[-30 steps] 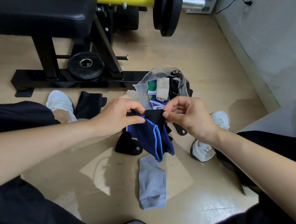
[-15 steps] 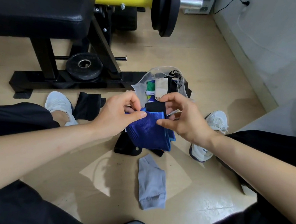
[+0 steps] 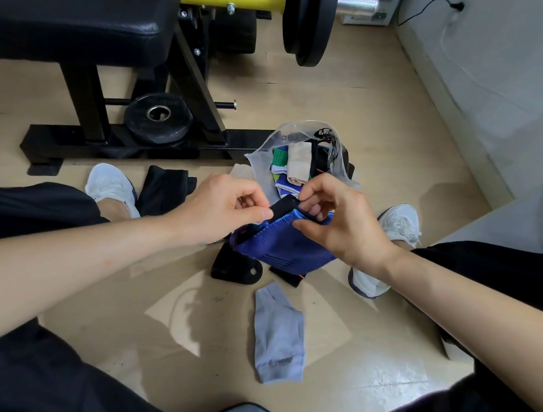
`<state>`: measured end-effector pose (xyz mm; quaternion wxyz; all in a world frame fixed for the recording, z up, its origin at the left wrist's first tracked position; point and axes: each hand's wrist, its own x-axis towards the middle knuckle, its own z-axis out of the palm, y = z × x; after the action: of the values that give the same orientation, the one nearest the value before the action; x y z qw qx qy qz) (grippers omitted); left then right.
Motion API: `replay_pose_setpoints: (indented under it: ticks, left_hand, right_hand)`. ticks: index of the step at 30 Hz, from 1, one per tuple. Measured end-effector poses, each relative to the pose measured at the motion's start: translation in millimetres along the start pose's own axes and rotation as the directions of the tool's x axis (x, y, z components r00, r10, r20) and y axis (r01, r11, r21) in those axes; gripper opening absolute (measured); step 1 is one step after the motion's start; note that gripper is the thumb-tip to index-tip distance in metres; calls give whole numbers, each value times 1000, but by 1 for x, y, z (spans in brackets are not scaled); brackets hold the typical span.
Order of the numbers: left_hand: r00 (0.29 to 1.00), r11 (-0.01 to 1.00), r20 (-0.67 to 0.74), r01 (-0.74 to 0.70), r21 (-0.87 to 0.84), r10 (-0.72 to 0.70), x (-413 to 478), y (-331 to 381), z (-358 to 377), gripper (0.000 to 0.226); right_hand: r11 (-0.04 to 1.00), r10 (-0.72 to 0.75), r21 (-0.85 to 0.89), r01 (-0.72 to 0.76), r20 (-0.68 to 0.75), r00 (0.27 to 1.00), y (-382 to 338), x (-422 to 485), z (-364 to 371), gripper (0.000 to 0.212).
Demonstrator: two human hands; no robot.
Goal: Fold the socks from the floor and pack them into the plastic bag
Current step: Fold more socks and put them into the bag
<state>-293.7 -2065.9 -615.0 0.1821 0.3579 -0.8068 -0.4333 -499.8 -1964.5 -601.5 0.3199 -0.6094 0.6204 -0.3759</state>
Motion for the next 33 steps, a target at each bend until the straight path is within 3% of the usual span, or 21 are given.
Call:
replay_pose_setpoints:
  ticks: [9,12,14,16,18,21,24,29,33]
  left_hand:
    - [1000,997,16,12,75,-13,-3,-16,-2,11]
    - [1000,1000,27,4,16,-5,1,-8,-1,6]
    - [996,998,92,19,-56,-14,1,-2,-1,21]
    - [990,1000,141,15,-19,-12,1,-1,0,38]
    - [991,1000,132,-16,27,12,2,-7,1,31]
    - [995,999,88,-45,-10,46,3,-9,-1,16]
    - [992,998,111,-63,-30,66,4,-7,-2,16]
    - [994,996,85,-67,-51,71,5,1,0,18]
    - [996,996,78,47,-74,-42,7,-4,-6,20]
  right_hand:
    - [996,29,86,-22,-86,996,4,3,-7,15]
    - [993,38,114,-29,-84,996,5,6,-7,19]
    - [980,59,195,-43,-79,995,4,8,-8,25]
    - [971,65,234,-47,-71,995,3,9,-9,38]
    - [985,49,168,-40,-55,997,3,10,-10,45]
    - [997,3,-76,-3,1,1000,4,13,-13,33]
    - [968,-44,-242,61,77,996,4,15,-18,34]
    - [936,-138,-283,211,256,957,1,12,-14,50]
    - [953,-167,-211,218,234,958,0,9,-16,39]
